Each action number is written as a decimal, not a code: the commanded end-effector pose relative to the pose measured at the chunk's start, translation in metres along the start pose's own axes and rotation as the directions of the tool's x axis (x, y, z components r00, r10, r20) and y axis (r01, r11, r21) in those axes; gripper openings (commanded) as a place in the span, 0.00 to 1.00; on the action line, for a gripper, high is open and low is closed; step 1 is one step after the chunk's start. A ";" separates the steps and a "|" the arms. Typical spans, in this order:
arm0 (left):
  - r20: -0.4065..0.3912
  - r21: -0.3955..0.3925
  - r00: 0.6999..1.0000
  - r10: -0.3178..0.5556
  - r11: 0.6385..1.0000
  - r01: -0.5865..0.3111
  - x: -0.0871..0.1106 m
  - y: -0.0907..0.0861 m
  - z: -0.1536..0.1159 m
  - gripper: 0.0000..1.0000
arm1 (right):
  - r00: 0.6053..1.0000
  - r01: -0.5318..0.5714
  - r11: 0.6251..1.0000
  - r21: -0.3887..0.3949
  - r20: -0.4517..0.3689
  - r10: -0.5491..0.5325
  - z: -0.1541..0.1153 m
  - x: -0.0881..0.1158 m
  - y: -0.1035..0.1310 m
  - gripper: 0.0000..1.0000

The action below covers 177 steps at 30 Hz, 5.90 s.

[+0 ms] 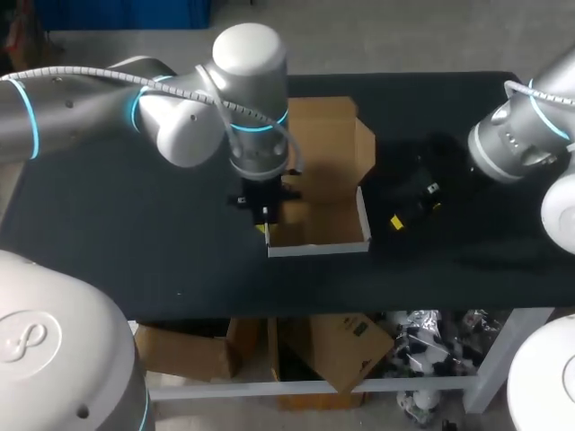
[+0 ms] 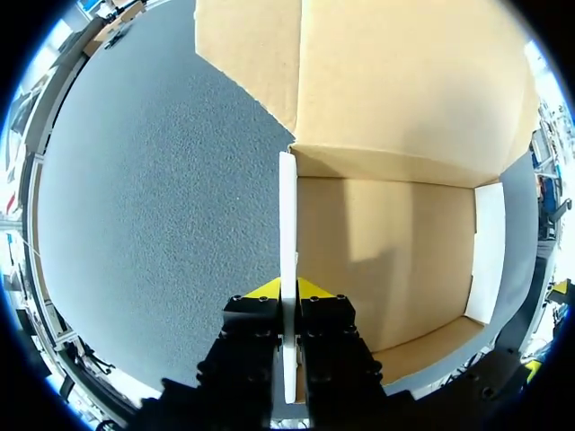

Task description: Assemble the packaging by folding the flat box into shape, placing the metal phone stand inside, and closing the box properly

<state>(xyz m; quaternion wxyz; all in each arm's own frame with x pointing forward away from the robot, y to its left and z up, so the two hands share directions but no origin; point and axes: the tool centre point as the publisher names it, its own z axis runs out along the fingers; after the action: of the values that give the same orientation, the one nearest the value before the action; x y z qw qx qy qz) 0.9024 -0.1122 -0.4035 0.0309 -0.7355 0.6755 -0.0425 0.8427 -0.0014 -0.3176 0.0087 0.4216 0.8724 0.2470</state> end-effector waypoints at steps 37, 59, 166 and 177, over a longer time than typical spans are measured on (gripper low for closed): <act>0.068 -0.023 0.998 -0.011 1.000 0.013 -0.009 -0.008 0.004 0.00 | 0.923 0.344 0.936 -0.071 -0.158 -0.351 -0.045 0.021 -0.056 1.00; 0.165 -0.014 0.986 -0.007 1.000 0.010 -0.010 -0.011 0.003 0.00 | 0.914 0.366 0.928 -0.074 -0.160 -0.374 -0.033 0.018 -0.056 1.00; -0.333 0.297 0.822 0.462 0.879 -0.374 -0.092 0.101 -0.143 1.00 | 0.984 0.094 0.994 -0.063 -0.144 -0.102 -0.062 -0.010 -0.055 1.00; -0.313 0.246 0.886 0.342 0.930 -0.272 -0.121 0.116 -0.177 1.00 | 0.994 -0.058 0.998 -0.038 -0.093 0.054 -0.097 -0.018 -0.058 1.00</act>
<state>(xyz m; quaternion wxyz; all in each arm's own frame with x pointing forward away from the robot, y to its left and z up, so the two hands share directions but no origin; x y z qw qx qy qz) 0.7736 -0.0094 -0.2611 -0.0238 -0.5880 0.7756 -0.2285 0.7990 -0.0813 -0.2758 -0.0314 0.4261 0.8563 0.2902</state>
